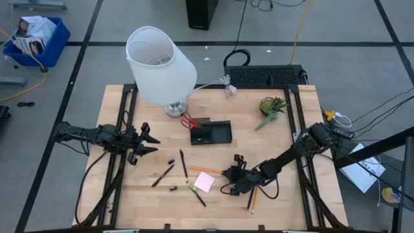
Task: Pick and place office supplies into organizer
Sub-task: Put the left yellow pencil into the top left compartment of the desk organizer
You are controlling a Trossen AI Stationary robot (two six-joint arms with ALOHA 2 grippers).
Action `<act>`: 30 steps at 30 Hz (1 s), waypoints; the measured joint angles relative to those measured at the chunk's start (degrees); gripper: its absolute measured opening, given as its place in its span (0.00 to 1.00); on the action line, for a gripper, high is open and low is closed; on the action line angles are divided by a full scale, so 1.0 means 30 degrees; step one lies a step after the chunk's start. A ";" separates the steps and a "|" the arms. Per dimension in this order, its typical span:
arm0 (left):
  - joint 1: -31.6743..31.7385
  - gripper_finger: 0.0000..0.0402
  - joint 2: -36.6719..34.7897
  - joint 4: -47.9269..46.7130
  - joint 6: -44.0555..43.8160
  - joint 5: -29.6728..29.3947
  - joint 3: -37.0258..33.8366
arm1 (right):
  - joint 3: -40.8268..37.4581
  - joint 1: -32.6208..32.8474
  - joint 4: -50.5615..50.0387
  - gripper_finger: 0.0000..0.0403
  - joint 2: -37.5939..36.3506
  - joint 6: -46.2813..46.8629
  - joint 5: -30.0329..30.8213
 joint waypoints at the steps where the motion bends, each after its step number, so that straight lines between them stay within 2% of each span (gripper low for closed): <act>1: -0.0007 0.38 -0.0004 0.0004 0.0000 0.0000 -0.0003 | -0.0025 -0.0008 0.0076 0.04 -0.0103 -0.0166 0.0018; 9: -0.0004 0.38 -0.0004 -0.0017 0.0000 -0.0004 -0.0004 | -0.0117 -0.0052 -0.0267 0.04 -0.1177 -0.1548 0.1131; 23: -0.0007 0.38 0.0004 -0.0013 0.0000 0.0000 -0.0007 | -0.0054 -0.0023 -0.1485 0.04 -0.3568 -0.3621 0.1398; 30: -0.0004 0.38 0.0000 -0.0004 0.0000 0.0000 -0.0007 | -0.0022 -0.0296 -0.2809 0.04 -0.6061 -0.5096 0.4536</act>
